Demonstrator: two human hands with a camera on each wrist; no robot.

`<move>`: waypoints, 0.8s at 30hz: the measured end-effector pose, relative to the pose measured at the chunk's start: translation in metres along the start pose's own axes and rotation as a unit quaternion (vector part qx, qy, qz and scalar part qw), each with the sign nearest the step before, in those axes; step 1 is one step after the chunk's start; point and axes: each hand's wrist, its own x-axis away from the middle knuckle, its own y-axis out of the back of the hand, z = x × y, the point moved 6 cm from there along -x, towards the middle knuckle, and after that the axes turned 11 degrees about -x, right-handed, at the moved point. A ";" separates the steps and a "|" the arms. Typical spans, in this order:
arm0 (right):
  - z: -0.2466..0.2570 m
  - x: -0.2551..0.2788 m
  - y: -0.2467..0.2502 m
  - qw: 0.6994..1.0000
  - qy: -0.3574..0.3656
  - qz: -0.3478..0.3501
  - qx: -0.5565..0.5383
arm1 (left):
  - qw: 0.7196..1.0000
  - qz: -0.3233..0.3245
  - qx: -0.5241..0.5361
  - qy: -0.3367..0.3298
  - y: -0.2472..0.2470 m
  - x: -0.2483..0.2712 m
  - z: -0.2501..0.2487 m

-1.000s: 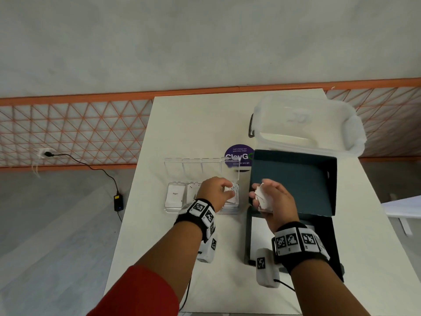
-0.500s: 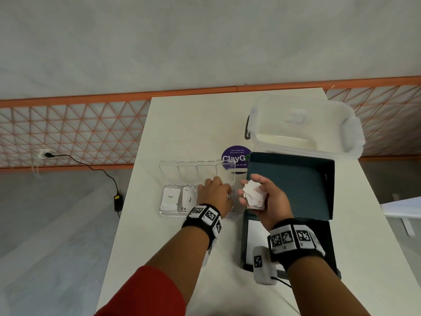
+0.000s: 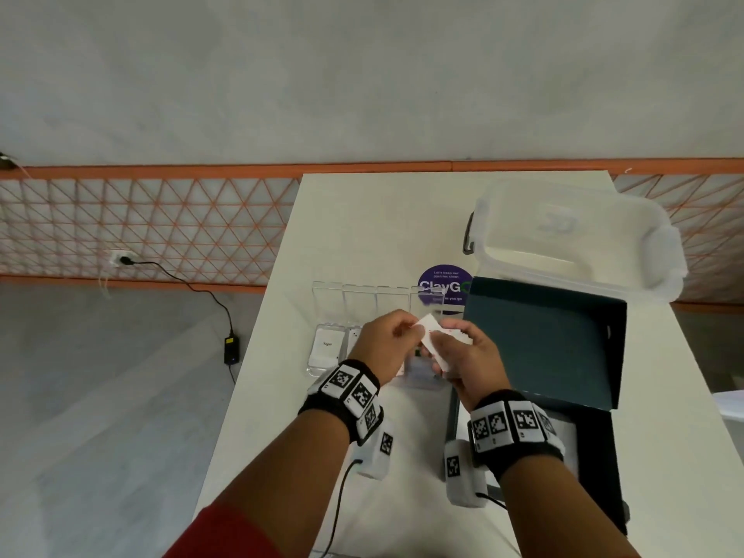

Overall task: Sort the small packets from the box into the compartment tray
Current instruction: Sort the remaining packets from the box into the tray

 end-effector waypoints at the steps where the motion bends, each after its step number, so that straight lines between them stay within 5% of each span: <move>1: -0.002 0.000 -0.004 1.000 0.000 0.000 0.008 | 1.000 -0.010 -0.006 0.003 0.003 0.001 0.002; 11: -0.021 0.003 -0.028 0.997 -0.019 -0.019 0.077 | 0.996 -0.084 0.023 0.013 0.048 -0.004 0.034; 24: -0.008 0.001 -0.002 0.992 -0.026 -0.032 -0.118 | 0.980 0.023 -0.194 0.032 0.020 -0.014 0.040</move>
